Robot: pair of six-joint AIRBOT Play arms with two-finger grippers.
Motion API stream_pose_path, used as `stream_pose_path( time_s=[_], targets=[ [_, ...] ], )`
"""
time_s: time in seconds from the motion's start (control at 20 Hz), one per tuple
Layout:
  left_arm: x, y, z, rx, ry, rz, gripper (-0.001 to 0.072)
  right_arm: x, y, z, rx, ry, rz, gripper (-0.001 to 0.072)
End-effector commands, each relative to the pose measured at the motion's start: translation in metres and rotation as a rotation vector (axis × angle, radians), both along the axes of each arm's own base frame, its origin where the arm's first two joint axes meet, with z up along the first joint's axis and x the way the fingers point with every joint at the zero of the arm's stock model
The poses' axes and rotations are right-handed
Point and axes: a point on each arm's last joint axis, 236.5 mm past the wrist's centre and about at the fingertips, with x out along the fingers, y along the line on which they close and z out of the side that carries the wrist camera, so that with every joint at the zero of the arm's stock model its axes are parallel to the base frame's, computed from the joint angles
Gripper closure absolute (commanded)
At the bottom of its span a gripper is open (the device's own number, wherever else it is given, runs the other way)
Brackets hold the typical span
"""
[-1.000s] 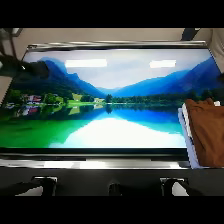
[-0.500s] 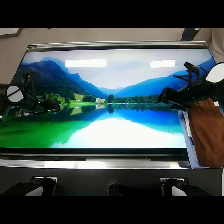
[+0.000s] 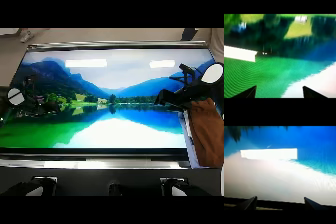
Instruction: Fold the shirts.
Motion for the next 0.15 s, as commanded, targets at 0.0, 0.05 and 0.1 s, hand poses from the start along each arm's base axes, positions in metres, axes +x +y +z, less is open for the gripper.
stream_pose_path(
  time_s=[0.0,0.05,0.1],
  targets=[
    [0.0001,0.0001,0.0002,0.0,-0.002,0.0,0.0004,-0.0001,0.0005,-0.0003,0.0,0.001,0.001,0.0051],
    [0.0001,0.0001,0.0002,0.0,-0.002,0.0,0.0004,-0.0001,0.0005,-0.0003,0.0,0.001,0.001,0.005],
    [0.0001,0.0001,0.0002,0.0,-0.002,0.0,0.0004,-0.0001,0.0005,-0.0003,0.0,0.001,0.001,0.005]
  ],
)
